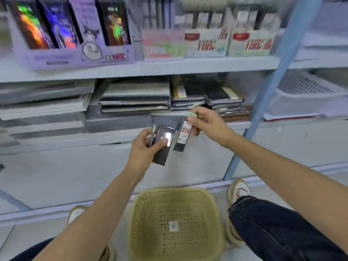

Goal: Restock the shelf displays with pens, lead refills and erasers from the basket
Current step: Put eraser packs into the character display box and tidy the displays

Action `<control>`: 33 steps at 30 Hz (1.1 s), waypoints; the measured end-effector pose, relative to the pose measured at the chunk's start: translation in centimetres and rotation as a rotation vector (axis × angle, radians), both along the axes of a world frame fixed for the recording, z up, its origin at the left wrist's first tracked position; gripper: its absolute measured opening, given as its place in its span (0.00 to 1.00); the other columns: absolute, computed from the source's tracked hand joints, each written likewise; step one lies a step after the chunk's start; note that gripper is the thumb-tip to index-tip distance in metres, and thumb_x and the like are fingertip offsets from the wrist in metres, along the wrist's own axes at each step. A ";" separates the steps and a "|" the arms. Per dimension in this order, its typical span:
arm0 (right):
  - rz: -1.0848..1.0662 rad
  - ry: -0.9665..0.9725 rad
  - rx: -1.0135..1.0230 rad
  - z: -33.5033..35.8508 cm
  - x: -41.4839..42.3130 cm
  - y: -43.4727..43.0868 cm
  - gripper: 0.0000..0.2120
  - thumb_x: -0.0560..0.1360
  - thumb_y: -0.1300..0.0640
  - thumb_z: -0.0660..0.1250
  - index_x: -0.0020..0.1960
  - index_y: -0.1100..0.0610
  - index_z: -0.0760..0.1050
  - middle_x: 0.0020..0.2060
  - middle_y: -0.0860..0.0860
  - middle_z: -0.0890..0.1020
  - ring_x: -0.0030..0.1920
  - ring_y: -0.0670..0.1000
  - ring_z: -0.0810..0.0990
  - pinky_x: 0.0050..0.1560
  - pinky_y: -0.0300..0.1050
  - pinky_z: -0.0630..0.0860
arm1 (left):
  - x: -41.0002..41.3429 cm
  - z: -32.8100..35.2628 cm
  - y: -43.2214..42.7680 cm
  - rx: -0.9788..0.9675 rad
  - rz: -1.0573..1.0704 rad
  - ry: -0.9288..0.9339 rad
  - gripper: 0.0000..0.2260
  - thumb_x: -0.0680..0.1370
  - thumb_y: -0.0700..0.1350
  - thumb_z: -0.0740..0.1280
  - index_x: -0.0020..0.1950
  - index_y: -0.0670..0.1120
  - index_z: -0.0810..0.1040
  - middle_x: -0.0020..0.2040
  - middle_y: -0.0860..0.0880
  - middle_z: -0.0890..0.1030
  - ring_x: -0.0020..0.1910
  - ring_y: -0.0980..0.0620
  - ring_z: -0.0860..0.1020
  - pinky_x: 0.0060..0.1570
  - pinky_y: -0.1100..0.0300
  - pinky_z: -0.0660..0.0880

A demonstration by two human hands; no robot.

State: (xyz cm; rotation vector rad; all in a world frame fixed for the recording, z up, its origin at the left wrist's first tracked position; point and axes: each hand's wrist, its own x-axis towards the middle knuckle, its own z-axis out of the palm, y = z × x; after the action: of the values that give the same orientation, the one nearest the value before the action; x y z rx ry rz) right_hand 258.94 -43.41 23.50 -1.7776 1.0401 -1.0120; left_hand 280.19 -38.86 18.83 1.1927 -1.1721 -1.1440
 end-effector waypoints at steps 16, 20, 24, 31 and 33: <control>-0.508 -0.108 -0.569 20.7 -11.3 -2.4 0.02 0.81 0.61 0.60 0.53 0.57 0.70 0.44 0.51 0.80 0.41 0.55 0.83 0.48 0.56 0.81 | -6.8 17.9 -2.6 -0.307 -0.089 -0.028 0.11 0.74 0.46 0.74 0.54 0.52 0.78 0.41 0.55 0.86 0.42 0.56 0.83 0.55 0.46 0.79; -0.513 0.005 -0.562 21.2 -11.1 -4.1 0.02 0.81 0.59 0.60 0.53 0.54 0.71 0.45 0.56 0.82 0.41 0.51 0.83 0.45 0.47 0.81 | -7.3 18.4 -3.6 -0.302 -0.097 -0.011 0.12 0.73 0.45 0.74 0.55 0.50 0.78 0.42 0.54 0.86 0.40 0.58 0.83 0.52 0.51 0.79; -0.511 0.095 -0.574 21.3 -10.9 -5.2 0.02 0.81 0.57 0.61 0.52 0.53 0.72 0.41 0.53 0.82 0.33 0.40 0.80 0.35 0.33 0.77 | -7.4 18.2 -4.6 -0.298 -0.119 -0.006 0.12 0.73 0.43 0.74 0.55 0.50 0.78 0.42 0.54 0.86 0.40 0.59 0.83 0.46 0.57 0.78; -0.487 0.227 -0.563 22.0 -10.5 -6.5 0.07 0.82 0.58 0.59 0.59 0.51 0.68 0.43 0.48 0.78 0.36 0.45 0.79 0.36 0.37 0.77 | -7.0 17.6 -5.5 -0.287 -0.122 -0.033 0.12 0.73 0.46 0.74 0.55 0.50 0.78 0.42 0.54 0.86 0.39 0.59 0.83 0.40 0.62 0.76; -0.492 0.272 -0.579 22.1 -10.4 -6.6 0.09 0.81 0.59 0.59 0.60 0.51 0.69 0.45 0.48 0.77 0.37 0.45 0.79 0.36 0.37 0.77 | -6.9 17.7 -5.5 -0.285 -0.132 -0.027 0.12 0.73 0.46 0.74 0.55 0.51 0.78 0.41 0.55 0.86 0.39 0.59 0.83 0.36 0.65 0.76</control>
State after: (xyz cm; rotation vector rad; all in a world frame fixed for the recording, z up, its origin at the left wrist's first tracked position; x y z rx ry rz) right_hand 248.57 -50.05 45.63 -2.2219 1.5130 -1.5154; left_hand 273.31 -44.35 36.49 0.9263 -1.3997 -1.0188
